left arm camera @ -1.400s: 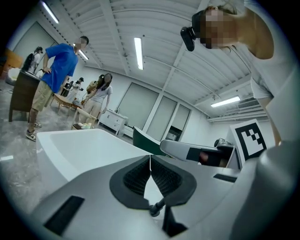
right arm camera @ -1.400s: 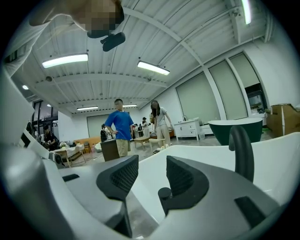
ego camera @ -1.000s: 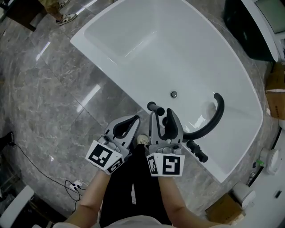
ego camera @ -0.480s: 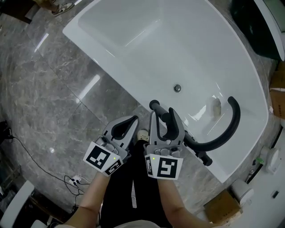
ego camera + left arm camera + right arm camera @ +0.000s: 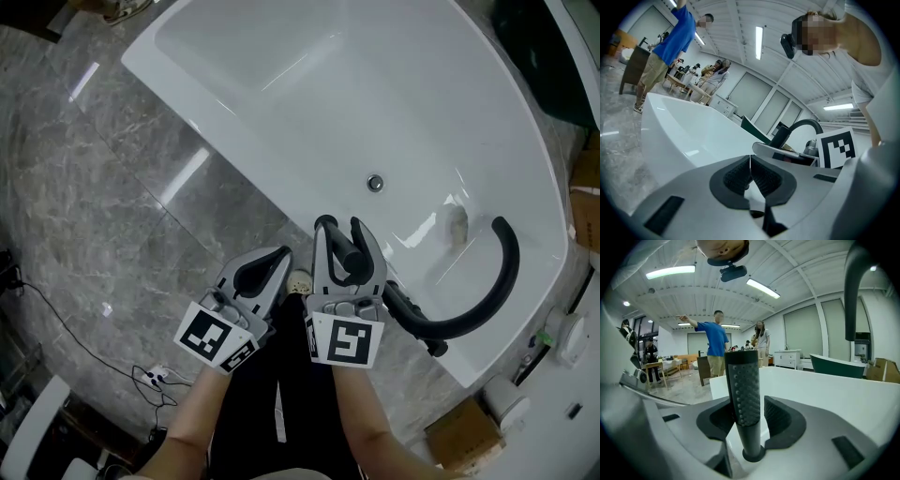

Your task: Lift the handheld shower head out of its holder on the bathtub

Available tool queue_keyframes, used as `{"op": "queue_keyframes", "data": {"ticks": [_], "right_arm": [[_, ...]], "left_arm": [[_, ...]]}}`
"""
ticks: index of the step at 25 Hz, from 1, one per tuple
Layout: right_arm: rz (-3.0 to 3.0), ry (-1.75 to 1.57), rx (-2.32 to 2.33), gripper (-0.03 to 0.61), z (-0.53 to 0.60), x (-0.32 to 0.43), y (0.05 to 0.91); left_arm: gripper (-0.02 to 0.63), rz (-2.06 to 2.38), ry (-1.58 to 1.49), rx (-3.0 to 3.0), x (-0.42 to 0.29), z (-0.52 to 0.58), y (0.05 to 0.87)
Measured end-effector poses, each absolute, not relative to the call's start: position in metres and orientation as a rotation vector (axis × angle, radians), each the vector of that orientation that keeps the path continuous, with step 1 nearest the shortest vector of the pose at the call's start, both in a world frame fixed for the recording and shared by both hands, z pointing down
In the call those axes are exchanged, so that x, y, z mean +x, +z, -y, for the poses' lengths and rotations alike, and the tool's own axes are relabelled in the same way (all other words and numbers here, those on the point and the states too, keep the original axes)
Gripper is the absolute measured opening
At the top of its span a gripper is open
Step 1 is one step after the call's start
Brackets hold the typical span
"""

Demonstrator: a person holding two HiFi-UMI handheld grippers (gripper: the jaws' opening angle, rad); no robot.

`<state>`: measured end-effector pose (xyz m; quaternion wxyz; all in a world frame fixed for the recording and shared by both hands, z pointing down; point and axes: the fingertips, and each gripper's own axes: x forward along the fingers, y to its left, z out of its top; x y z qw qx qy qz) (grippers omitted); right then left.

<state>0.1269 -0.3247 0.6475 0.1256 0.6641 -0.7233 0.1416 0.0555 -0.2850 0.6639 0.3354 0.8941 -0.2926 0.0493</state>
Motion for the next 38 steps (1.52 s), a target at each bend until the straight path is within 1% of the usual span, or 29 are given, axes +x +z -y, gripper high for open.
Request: {"op": "queue_keyframes", "data": {"ticks": [2, 3, 5, 19, 38], "right_arm": [[2.104, 0.422, 1.922, 0.168, 0.326, 0.126, 0.651], [2.1, 0.429, 1.922, 0.137, 0.326, 0.126, 0.652], [2.091, 0.431, 1.915, 0.121, 0.325, 0.125, 0.653], [2.076, 0.459, 1.907, 0.117, 0.326, 0.129, 0.648], [2.072, 0.384, 1.943, 0.115, 0.324, 0.128, 0.58]], "left_arm": [[0.012, 0.764, 0.127, 2.328, 0.055, 0.285, 0.666], [0.012, 0.764, 0.127, 2.326, 0.055, 0.284, 0.666], [0.012, 0.767, 0.128, 2.325, 0.055, 0.283, 0.665], [0.012, 0.8, 0.103, 2.334, 0.052, 0.288, 0.649], [0.012, 0.791, 0.095, 2.433, 0.048, 0.291, 0.583]]}}
